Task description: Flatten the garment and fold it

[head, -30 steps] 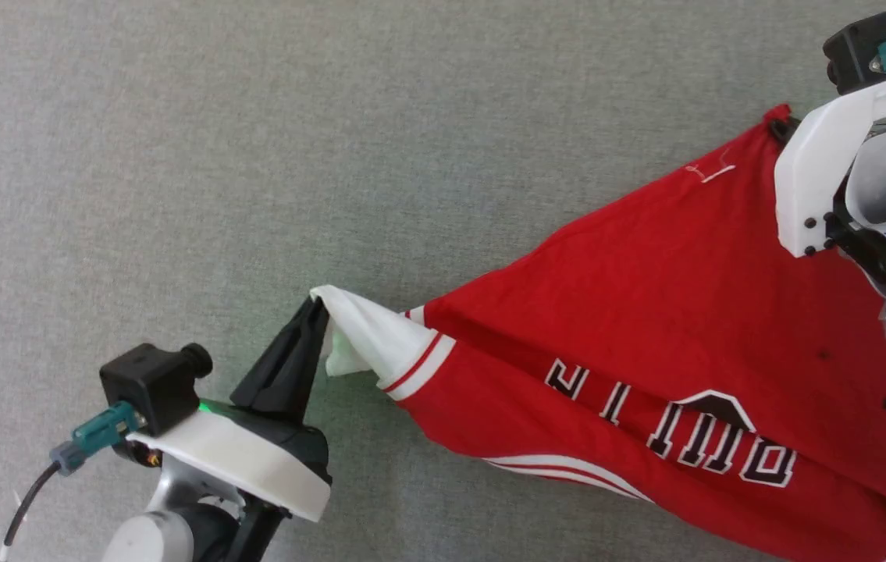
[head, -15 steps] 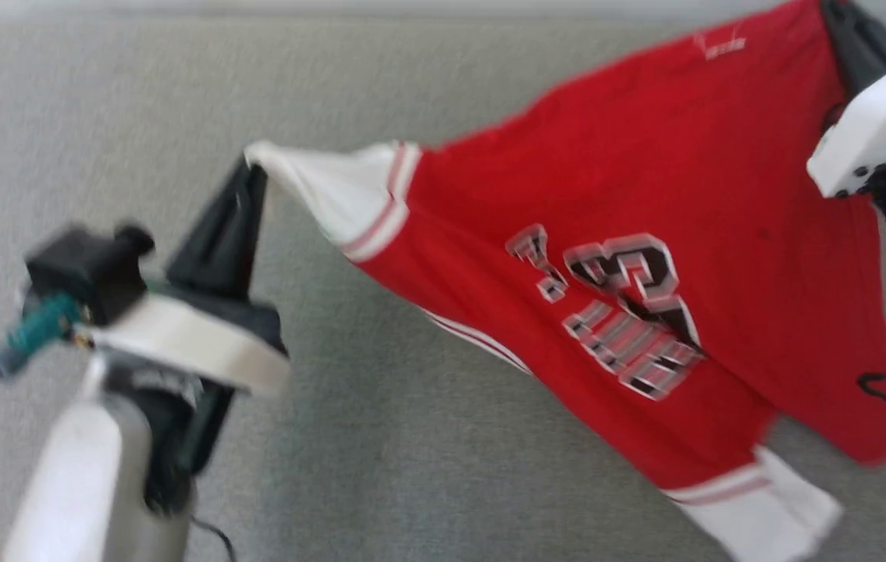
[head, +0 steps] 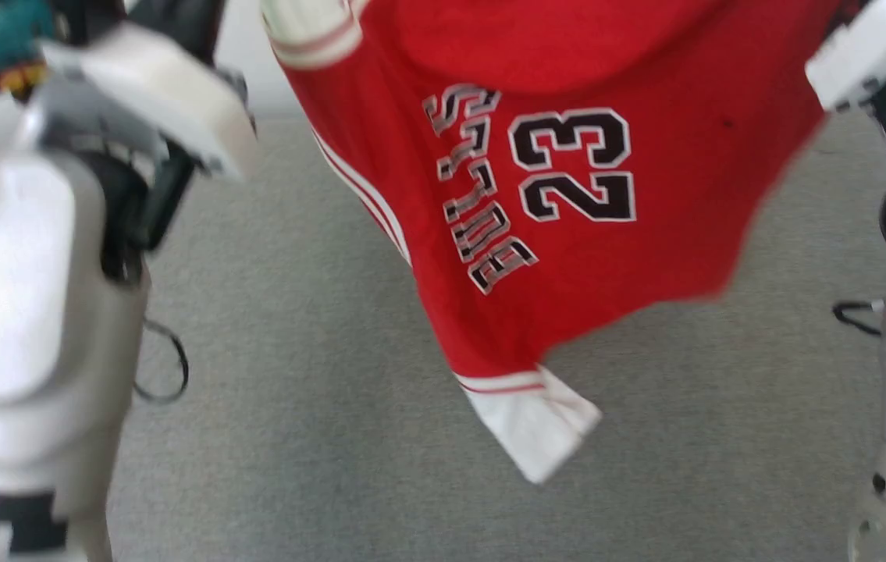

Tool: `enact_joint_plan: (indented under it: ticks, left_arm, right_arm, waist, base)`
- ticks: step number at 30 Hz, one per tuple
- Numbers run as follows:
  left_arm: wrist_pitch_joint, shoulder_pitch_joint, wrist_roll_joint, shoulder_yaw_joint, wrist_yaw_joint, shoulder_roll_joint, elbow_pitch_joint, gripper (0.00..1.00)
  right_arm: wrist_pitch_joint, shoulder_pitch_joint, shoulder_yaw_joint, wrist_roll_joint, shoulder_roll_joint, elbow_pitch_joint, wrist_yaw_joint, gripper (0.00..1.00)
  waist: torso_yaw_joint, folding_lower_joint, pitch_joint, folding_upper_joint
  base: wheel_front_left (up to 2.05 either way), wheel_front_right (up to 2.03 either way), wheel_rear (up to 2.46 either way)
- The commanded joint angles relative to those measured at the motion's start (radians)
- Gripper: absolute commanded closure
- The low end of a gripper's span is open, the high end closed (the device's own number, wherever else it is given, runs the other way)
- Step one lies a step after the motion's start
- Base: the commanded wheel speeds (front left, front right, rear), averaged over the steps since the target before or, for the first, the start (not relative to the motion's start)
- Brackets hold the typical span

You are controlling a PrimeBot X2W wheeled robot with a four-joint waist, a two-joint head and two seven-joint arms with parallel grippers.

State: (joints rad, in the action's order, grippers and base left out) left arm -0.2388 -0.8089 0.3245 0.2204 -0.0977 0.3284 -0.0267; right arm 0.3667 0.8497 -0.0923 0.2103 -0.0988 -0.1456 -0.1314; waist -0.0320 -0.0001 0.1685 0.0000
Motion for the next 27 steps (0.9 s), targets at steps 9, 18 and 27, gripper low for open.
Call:
enact_joint_plan:
  ticks: [9,18,27]
  left_arm:
    - [-0.033,-0.242,-0.018,0.011,-0.011,0.028,-0.223,1.00]
    - [0.106,-0.457,-0.155,0.015,0.023,0.122,-0.327,1.00]
    - [0.305,-0.677,-0.223,0.026,0.042,0.139,-0.411,1.00]
  right_arm:
    - [0.015,0.180,0.011,-0.044,0.035,-0.142,0.001,1.00]
    - [-0.044,0.375,-0.015,-0.138,0.045,-0.288,0.001,1.00]
    - [-0.171,0.585,-0.072,-0.260,0.041,-0.376,0.001,1.00]
  waist:
    - [-0.074,0.0001,-0.002,0.0000]
    - [-0.092,0.0001,0.162,0.0000]
    - [-0.046,0.0001,0.381,0.0000]
  base:
    - [0.00,0.00,0.00]
    - [0.00,0.00,0.00]
    - [0.00,0.00,0.00]
